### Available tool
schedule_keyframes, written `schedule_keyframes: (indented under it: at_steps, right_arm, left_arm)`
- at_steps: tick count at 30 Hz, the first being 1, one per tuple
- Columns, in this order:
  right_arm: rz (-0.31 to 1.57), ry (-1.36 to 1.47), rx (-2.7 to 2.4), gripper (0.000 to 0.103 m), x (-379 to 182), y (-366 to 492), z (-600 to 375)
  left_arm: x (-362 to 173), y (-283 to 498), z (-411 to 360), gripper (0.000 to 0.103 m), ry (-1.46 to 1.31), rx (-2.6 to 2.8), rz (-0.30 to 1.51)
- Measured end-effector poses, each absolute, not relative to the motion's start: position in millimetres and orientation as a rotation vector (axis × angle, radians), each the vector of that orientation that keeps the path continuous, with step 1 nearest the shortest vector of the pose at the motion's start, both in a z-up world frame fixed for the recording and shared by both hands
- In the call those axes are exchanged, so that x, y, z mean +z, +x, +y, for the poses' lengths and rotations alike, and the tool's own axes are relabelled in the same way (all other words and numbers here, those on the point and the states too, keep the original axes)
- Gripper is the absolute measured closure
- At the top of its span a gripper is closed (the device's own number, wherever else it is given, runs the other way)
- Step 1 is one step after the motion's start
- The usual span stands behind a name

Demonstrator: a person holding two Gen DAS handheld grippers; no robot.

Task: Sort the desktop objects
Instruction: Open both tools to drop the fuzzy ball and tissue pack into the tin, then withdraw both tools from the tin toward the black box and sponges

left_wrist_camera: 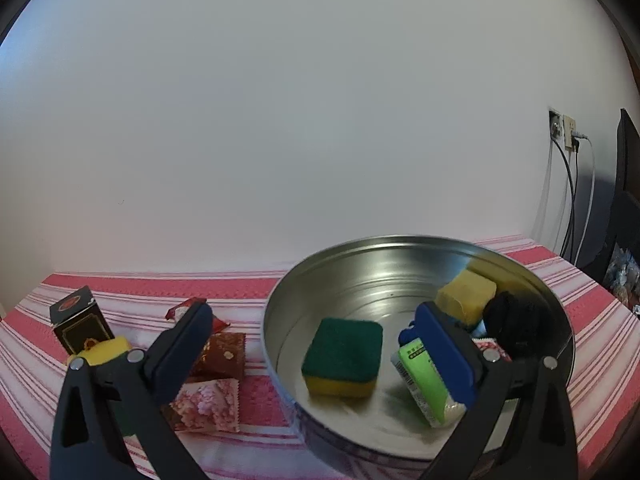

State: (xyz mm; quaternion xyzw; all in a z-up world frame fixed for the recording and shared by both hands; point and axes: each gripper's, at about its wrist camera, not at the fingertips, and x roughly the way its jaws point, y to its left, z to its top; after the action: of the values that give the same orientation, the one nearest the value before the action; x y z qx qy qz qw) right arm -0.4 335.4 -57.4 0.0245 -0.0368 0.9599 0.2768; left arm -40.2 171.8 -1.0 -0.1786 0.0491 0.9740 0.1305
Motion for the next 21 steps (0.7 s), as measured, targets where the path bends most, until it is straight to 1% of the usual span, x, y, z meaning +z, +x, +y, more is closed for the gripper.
schedule_keyframes:
  at_steps: [6, 9, 17, 21]
  right_arm:
    - [0.036, 0.052, 2.617, 0.002, -56.4, 7.8, 338.4]
    - [0.064, 0.065, 2.611, 0.002, -57.7, 12.8, 332.7]
    - [0.057, 0.035, 2.668, 0.002, -58.7, 16.6, 306.5]
    - [0.095, 0.01, 2.717, 0.002, -59.0, 16.4, 293.1]
  left_arm:
    - [0.3, -36.3, 151.0, 0.001, -0.51, 2.862, 0.063]
    - [1.9, -31.8, 138.8, 0.001, -0.486, 2.869, 0.018]
    - [3.4, -21.7, 117.6, 0.001, -0.471, 2.879, 0.076]
    - [4.9, -17.9, 98.4, 0.001, -0.475, 2.89, 0.045]
